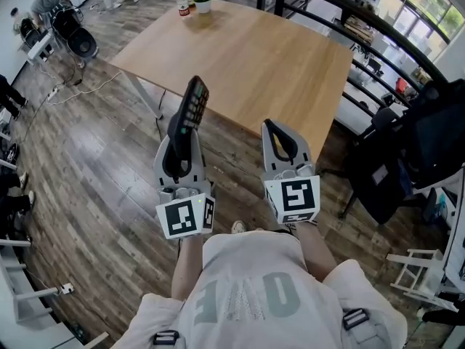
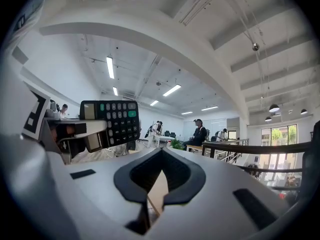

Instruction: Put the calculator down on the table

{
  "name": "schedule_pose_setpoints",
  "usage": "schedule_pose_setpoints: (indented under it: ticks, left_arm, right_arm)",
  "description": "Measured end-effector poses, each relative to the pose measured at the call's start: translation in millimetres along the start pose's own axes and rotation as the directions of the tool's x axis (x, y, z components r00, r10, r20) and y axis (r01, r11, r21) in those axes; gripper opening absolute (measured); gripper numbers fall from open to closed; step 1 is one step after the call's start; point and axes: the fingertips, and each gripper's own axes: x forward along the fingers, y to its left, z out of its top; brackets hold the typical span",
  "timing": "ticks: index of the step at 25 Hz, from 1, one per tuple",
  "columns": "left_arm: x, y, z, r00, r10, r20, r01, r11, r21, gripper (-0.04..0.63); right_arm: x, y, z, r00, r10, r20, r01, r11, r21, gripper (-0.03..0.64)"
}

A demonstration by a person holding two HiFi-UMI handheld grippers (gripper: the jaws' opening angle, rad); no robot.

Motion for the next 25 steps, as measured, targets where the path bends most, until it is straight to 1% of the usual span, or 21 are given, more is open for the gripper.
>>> schedule_pose_setpoints:
  ticks: [6,10,12,16,20,25]
  left_arm:
    - [5,22,4,1.000,-0.015,0.014,0.016,0.999,-0.029,0.120]
    - [18,40,6,0.999,0.000,0.037,0.001,0.999,-0.052,0.120]
    - [26,47,3,0.999,0.009,0.040,-0.007,0.998,-0.060,0.120]
    - [53,58,-6,0.998,0.025,0.050,-0.023,0.998,-0.053,0.120]
    - [89,65,-25,0.999,0.020,0.038,-0.018,0.999,-0.048,0.120]
    - [148,84,-19,0.997,0.030,0.072,-0.029,1.000,-0.006,0.120]
  right_arm:
    - [10,-2,0,1.000,-0.024,-0.006,0.023,0.999,-0.034,0.018]
    - [24,-10,9,0.999,-0.044,0.011,0.045,0.995,-0.085,0.020]
    - [34,-17,13,0.999,-0.047,0.016,0.049,0.995,-0.086,0.020]
    - [67,-35,16,0.998,-0.046,0.050,0.051,0.994,-0.096,0.020]
    - [109,-50,14,0.996,-0.038,0.076,0.045,0.994,-0.100,0.020]
    - [179,-68,23,0.994,-0.021,0.104,0.027,0.998,-0.059,0.020]
